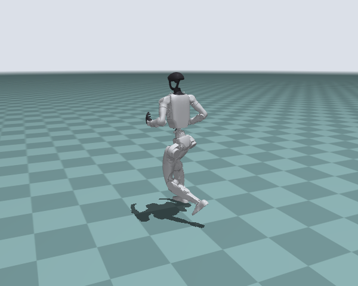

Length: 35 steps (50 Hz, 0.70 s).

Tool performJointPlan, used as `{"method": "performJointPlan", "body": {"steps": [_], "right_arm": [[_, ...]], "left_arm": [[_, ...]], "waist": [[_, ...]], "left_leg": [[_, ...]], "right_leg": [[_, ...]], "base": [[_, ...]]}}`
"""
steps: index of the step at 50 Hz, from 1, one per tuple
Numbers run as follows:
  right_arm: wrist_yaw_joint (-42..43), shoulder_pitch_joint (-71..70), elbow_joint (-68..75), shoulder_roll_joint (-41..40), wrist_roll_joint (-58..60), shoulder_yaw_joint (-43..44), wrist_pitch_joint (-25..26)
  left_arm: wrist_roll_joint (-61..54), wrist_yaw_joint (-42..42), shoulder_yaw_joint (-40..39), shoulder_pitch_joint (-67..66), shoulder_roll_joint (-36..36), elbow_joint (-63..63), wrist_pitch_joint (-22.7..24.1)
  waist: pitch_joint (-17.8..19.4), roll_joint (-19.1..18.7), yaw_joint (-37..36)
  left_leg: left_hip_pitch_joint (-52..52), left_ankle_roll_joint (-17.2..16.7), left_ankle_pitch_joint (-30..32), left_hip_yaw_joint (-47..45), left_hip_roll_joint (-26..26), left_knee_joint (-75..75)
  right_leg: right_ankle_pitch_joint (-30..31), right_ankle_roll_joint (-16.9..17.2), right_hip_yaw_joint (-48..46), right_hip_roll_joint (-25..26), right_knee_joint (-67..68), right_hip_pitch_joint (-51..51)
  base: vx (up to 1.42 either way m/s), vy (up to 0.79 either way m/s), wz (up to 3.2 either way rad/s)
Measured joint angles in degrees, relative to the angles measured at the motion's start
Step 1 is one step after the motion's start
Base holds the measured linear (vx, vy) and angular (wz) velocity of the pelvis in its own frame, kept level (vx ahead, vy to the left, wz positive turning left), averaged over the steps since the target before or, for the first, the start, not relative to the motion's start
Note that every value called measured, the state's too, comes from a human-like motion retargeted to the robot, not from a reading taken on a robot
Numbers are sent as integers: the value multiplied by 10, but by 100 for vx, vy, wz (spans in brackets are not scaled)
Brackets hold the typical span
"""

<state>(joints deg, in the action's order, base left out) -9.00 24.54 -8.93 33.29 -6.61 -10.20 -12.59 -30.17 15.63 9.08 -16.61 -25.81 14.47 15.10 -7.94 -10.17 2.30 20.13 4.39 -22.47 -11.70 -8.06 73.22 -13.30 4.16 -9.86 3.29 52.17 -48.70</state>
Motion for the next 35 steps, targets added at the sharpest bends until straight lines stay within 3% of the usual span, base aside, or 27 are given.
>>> {"method": "performJointPlan", "body": {"steps": [3,6,8,10,12,15,18,20,23,25,27,30,32,35], "right_arm": [[-1,3,-5,10,-1,-6,6],[7,-28,4,28,16,-11,19],[18,-87,27,39,33,-21,29],[23,-138,34,41,35,-34,32],[22,-158,19,34,19,-39,27],[17,-148,-23,15,-8,-35,19],[8,-117,-66,2,-13,-24,16],[1,-97,-91,-3,-10,-14,15],[0,-81,-105,-12,1,-5,9],[4,-68,-106,-23,14,4,9],[17,-59,-86,-39,35,10,12],[44,-63,-29,-53,66,13,8],[50,-51,-9,-46,70,15,2],[47,-20,-6,-36,62,17,-4]], "left_arm": [[-13,8,9,-9,9,3,-15],[-13,0,6,-20,22,-17,-40],[-11,-1,1,-17,38,-44,-61],[-15,10,-4,-31,46,-60,-69],[-28,31,-10,-64,40,-55,-69],[-46,59,-20,-120,26,-34,-61],[-46,73,-34,-165,22,-15,-59],[-47,72,-42,-183,24,-8,-57],[-42,56,-51,-189,30,-9,-53],[-33,34,-62,-181,34,-12,-48],[-8,4,-72,-152,36,-24,-42],[33,-40,-66,-66,42,-50,-36],[44,-44,-56,-31,45,-44,-32],[60,-31,-36,-13,37,-17,-24]], "waist": [[0,-3,-17],[19,-3,-45],[41,1,-58],[46,12,-72],[36,29,-88],[12,55,-99],[-24,83,-82],[-43,107,-61],[-48,122,-42],[-40,135,-27],[-19,138,-21],[11,115,-31],[7,97,-30],[-12,77,-17]], "left_leg": [[17,37,10,-10,-68,149],[67,82,-21,-3,-135,286],[127,99,-57,10,-139,327],[190,103,-88,-2,-119,310],[231,90,-97,-34,-90,232],[251,43,-71,-87,-32,42],[238,-24,38,-141,58,-198],[210,-47,125,-170,136,-343],[228,-4,117,-175,168,-283],[236,62,39,-157,192,-200],[246,106,-47,-123,208,-106],[236,106,-102,-56,214,-35],[211,104,-96,-17,236,-47],[162,69,-36,40,256,-81]], "right_leg": [[-34,-36,-4,12,78,-4],[-154,-95,-14,10,166,28],[-220,-113,-20,-7,195,70],[-248,-109,-25,-33,195,113],[-232,-90,-34,-63,174,160],[-145,-37,-38,-99,137,222],[-33,5,-51,-164,138,245],[9,20,-50,-222,180,241],[13,7,-40,-272,306,236],[9,0,-15,-297,404,223],[-16,-19,17,-306,481,193],[-63,-71,55,-284,515,106],[-100,-93,73,-258,478,49],[-109,-82,104,-173,355,-5]], "base": [[93,-2,58],[94,-4,88],[93,-4,139],[93,2,127],[93,9,102],[92,12,125],[85,11,190],[76,4,226],[68,-8,182],[66,-10,162],[62,-13,148],[58,-8,133],[56,1,188],[54,-4,273]]}}
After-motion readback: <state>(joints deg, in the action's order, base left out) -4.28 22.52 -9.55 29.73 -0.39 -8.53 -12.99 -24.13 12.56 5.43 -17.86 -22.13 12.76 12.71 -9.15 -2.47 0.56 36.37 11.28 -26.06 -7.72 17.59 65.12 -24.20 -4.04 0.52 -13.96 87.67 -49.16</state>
